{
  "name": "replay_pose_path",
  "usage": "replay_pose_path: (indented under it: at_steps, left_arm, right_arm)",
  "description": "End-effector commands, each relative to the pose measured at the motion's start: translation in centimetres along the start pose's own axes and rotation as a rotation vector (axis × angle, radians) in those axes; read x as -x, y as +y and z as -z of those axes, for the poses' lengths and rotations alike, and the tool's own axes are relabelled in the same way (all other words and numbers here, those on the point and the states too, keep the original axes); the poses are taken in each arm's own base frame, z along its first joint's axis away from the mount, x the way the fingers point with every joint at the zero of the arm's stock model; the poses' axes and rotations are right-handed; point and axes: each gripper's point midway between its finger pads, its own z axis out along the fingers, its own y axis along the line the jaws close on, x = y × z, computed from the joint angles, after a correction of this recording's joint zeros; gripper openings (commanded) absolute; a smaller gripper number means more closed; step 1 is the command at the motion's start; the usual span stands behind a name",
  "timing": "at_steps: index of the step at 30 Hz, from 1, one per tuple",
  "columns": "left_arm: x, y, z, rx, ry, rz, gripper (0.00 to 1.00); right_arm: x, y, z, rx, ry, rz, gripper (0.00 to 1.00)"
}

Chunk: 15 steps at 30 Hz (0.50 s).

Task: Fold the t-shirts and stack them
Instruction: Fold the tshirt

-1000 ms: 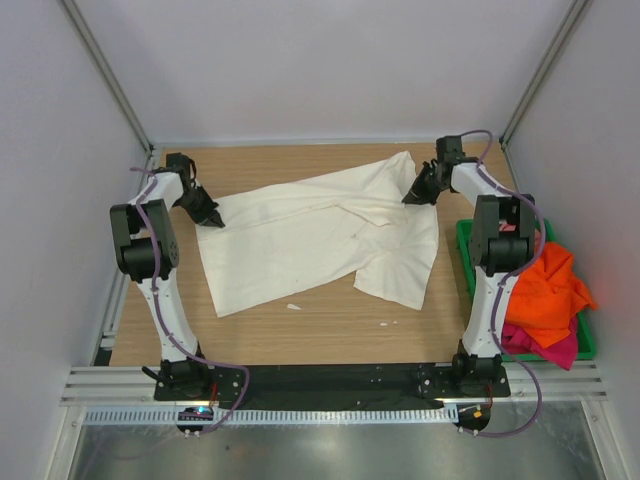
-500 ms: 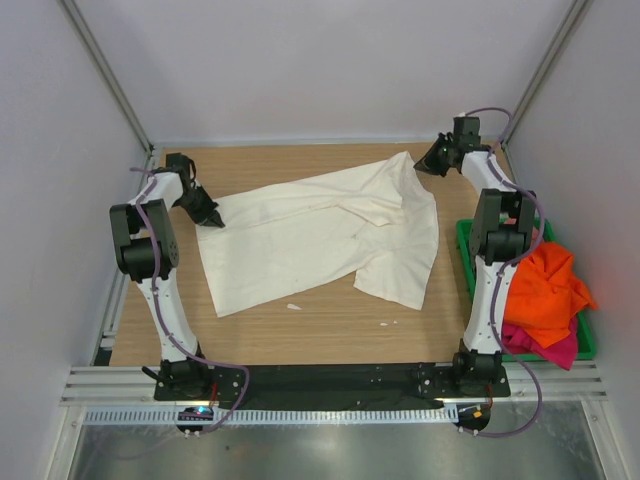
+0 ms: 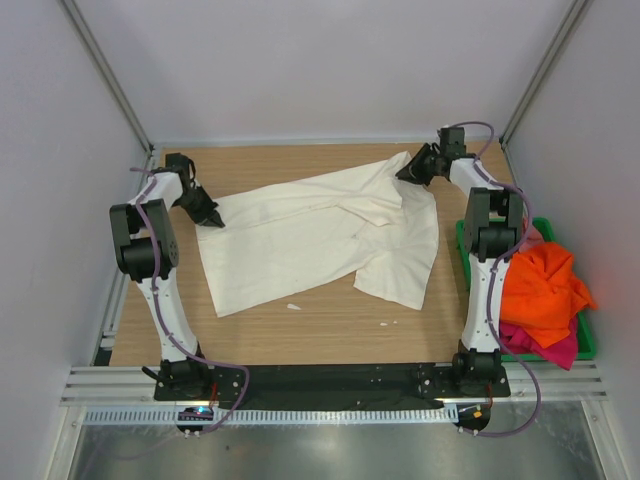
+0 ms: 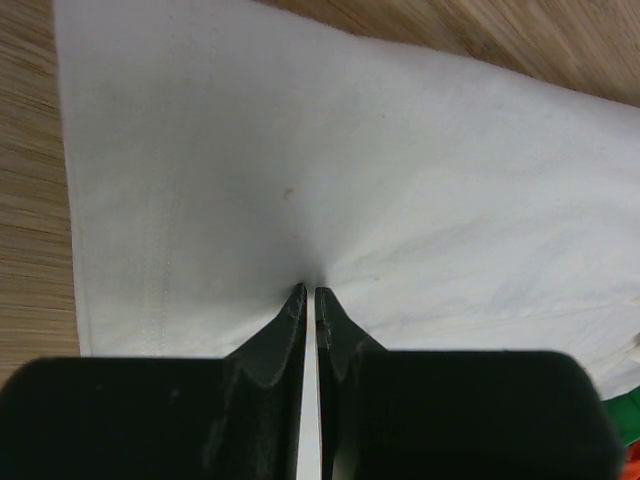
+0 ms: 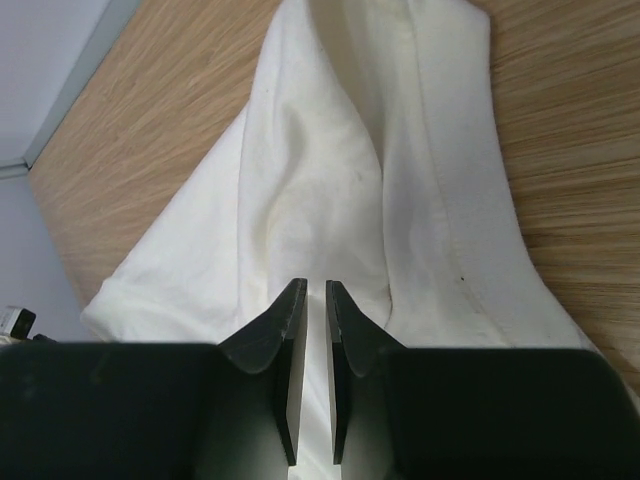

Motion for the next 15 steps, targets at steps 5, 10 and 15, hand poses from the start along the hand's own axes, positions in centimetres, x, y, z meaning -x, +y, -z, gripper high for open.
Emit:
replay_pose_path:
  at_steps: [5, 10, 15]
  left_arm:
    - [-0.1, 2.1, -1.7, 0.065, 0.026, -0.007, 0.08]
    - [-0.4, 2.2, -1.9, 0.067, 0.034, -0.006, 0.08]
    - [-0.4, 2.3, -2.0, 0.069, 0.036, -0.009, 0.08]
  right_arm:
    - [-0.3, 0.1, -0.4, 0.026, 0.0, -0.009, 0.2]
    - [-0.6, -0.8, -0.5, -0.008, 0.01, 0.007, 0.24]
    - [-0.9, -1.2, -0.6, -0.02, 0.02, 0.027, 0.26]
